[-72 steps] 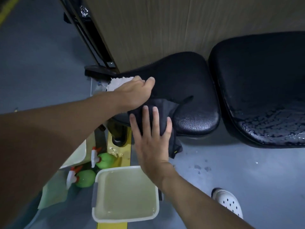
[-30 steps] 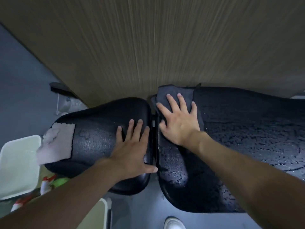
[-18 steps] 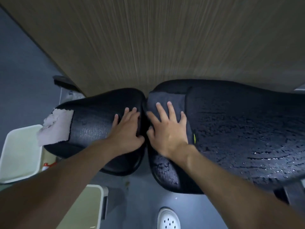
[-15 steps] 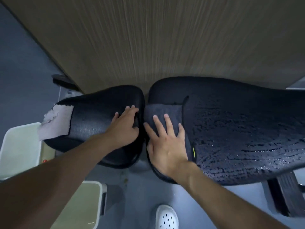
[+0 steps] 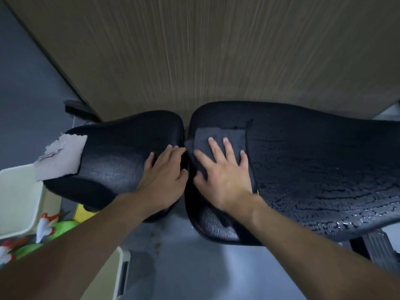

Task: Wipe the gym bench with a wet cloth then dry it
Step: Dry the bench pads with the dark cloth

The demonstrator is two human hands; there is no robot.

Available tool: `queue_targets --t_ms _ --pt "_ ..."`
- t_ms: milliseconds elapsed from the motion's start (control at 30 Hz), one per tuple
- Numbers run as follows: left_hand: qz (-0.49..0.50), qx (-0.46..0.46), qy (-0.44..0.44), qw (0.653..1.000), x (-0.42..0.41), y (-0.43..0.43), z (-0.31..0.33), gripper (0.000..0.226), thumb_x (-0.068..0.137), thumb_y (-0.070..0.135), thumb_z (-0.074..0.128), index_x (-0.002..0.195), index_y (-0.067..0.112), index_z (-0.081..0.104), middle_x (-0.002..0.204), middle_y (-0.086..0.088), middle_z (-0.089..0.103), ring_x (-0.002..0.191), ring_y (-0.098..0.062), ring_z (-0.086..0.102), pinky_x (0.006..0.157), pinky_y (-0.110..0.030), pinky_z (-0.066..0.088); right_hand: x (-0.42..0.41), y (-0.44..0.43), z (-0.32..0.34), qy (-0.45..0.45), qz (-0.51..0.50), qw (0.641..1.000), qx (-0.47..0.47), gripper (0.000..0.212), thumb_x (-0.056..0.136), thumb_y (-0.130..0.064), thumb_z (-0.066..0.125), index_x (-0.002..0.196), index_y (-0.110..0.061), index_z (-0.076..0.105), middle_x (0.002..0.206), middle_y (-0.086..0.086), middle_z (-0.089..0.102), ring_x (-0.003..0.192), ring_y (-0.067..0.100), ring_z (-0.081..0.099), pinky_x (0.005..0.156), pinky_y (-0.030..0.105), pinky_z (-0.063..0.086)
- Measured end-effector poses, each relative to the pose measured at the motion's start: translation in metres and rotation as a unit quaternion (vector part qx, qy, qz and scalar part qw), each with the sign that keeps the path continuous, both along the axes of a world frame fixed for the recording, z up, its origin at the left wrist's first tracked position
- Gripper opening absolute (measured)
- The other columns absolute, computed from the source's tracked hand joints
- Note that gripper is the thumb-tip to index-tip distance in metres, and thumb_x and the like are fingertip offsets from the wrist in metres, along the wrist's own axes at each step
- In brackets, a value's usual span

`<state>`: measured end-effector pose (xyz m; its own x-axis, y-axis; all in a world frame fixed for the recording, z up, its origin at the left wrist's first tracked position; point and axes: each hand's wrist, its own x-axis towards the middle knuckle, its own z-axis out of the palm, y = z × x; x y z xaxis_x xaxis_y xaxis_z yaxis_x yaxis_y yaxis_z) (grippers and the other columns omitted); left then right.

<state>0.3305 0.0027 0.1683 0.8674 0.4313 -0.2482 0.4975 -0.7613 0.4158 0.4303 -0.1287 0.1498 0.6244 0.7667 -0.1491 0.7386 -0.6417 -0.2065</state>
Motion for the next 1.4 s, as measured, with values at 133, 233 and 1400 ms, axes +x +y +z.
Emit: queue_targets --t_ms 133,233,1400 --pt "-0.042 0.069 0.015 0.997 0.005 -0.009 -0.01 0.057 0.098 0.05 0.023 0.152 0.03 0.018 0.163 0.011 0.01 0.151 -0.013 -0.009 0.118 -0.058 -0.005 0.066 0.043 -0.003 -0.013 -0.027 0.999 0.02 0.06 0.092 -0.057 0.03 0.15 -0.043 0.024 0.167 -0.003 0.004 0.152 0.029 -0.006 0.115 0.065 0.006" --pt "-0.051 0.168 0.001 0.984 0.003 -0.018 -0.027 0.072 0.086 0.064 0.007 0.15 0.036 0.024 0.164 0.011 0.012 0.152 -0.018 -0.006 0.115 -0.064 -0.001 0.11 0.068 -0.004 -0.021 -0.043 0.998 0.041 0.061 0.091 -0.056 0.032 0.149 -0.038 0.031 0.166 0.0 0.014 0.152 0.032 0.002 0.113 0.067 0.012" --pt "-0.056 0.176 -0.063 0.981 -0.002 -0.033 -0.041 0.096 0.069 0.078 0.006 0.154 0.034 0.021 0.159 0.009 0.019 0.145 -0.007 0.019 0.115 -0.065 -0.004 0.119 0.017 -0.001 -0.053 -0.043 0.994 0.084 0.063 0.085 -0.057 0.03 0.144 -0.035 0.04 0.151 -0.001 0.041 0.139 0.031 0.031 0.102 0.062 0.032"
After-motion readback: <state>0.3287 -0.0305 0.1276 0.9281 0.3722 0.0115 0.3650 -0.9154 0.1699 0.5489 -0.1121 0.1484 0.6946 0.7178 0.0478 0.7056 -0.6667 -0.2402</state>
